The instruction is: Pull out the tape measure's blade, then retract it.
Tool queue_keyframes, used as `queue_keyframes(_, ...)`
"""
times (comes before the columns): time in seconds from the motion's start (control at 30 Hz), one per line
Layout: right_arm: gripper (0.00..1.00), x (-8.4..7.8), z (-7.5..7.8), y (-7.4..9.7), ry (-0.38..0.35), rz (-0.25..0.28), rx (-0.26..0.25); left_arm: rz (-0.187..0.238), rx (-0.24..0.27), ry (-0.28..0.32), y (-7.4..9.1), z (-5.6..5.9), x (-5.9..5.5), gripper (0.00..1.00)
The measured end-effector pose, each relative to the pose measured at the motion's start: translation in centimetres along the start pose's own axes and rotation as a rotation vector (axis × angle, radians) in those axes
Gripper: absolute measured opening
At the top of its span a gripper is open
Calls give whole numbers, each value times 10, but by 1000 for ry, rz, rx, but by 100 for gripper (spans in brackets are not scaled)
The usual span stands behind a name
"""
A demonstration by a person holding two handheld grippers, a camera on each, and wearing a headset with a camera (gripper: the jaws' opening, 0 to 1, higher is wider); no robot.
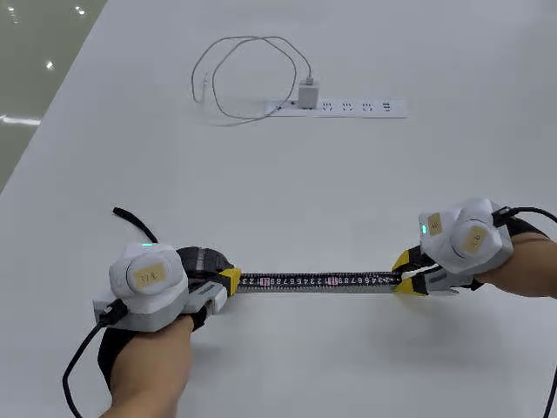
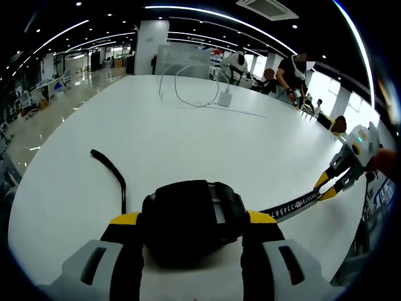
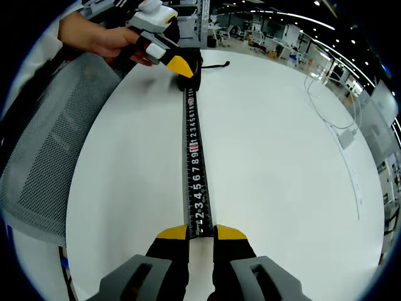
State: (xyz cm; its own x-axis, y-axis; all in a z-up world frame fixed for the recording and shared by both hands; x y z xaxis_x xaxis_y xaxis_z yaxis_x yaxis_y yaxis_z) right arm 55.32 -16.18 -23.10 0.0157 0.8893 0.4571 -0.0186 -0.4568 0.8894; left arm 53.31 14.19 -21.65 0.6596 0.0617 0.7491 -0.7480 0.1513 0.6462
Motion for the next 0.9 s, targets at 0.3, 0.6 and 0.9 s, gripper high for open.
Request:
queue_keyframes(0.3,9,4,0,-2,-1,7,6,0,-13,21,-1,-2,0,59)
queue_keyframes(0.6,9,12,-1,-6,0,28,15,4,-25,31,-1,-3,0,59)
queue_keyframes(0.9,9,23,-2,-10,-3,46,22,6,-33,34,0,-3,1,59)
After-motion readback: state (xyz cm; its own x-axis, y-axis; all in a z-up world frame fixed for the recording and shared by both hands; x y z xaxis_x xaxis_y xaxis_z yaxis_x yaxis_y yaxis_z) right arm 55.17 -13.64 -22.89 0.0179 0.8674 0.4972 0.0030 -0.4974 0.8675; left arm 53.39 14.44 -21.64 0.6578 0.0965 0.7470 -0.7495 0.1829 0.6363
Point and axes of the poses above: the centre of the closed fingertips' face, and the gripper's own axes: y roughly backward along the fingers, z roughly to its right, x roughly out of its top, the point moved 4 cm from there along y, roughly backward along the fingers, and after that the axes turned 1 degree about x, right-handed, at the moved point
